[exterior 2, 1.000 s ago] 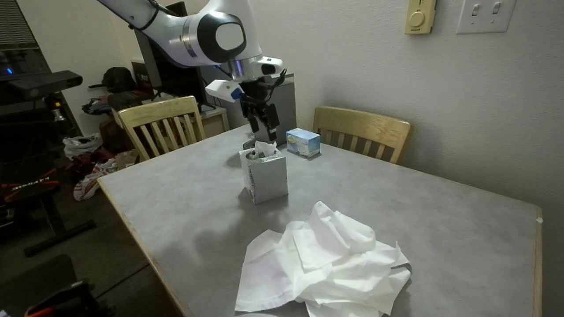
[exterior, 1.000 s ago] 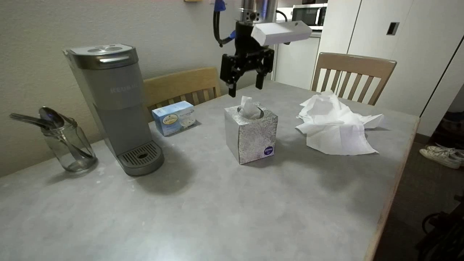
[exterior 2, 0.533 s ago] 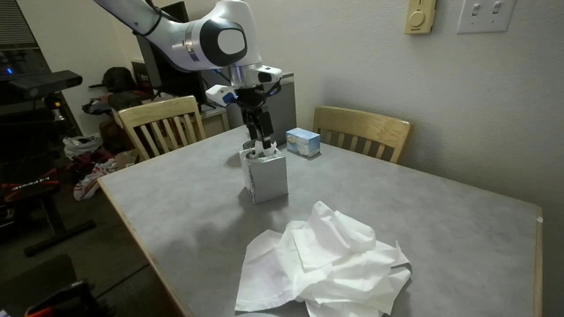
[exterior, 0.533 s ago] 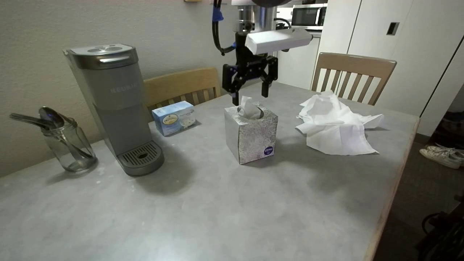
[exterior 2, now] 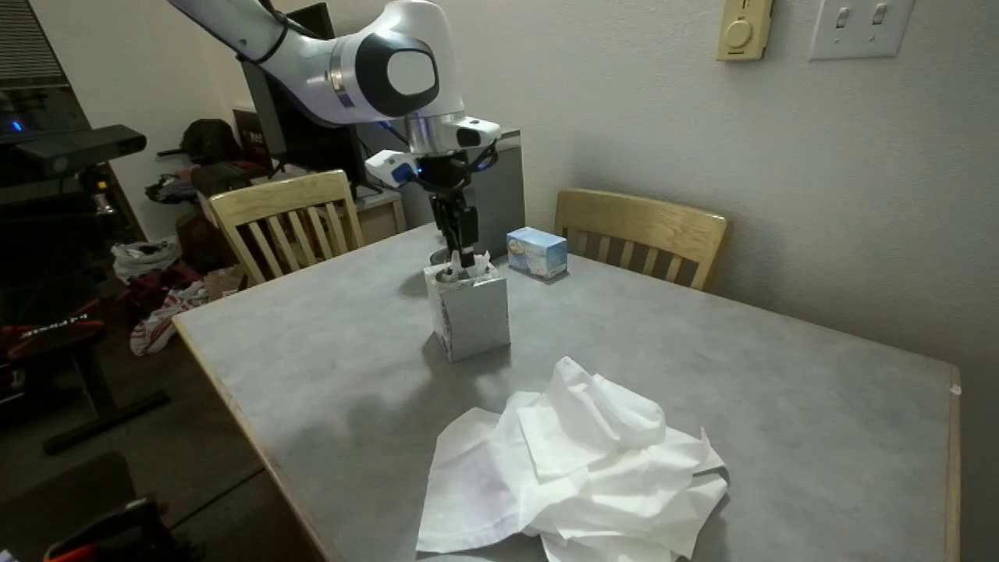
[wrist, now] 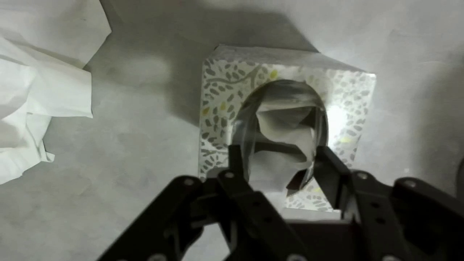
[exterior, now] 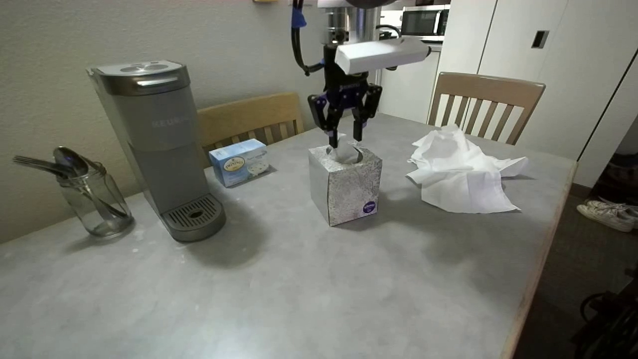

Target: Pick up three tissue papers from the box and put it on the table.

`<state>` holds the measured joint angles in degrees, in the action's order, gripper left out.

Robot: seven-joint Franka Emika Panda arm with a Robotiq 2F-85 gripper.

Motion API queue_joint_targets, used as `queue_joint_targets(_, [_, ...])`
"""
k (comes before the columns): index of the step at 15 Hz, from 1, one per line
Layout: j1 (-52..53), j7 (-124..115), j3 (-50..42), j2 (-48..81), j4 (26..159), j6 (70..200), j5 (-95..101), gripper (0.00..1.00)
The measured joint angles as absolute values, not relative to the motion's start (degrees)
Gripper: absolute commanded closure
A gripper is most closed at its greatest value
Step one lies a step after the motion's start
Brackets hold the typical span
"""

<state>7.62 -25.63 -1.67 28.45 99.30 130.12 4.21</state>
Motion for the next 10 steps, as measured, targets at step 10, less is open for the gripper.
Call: queue_joint_targets(10, [7.65,-25.64,-1.67,29.03,98.95,130.1,4.13,1.0])
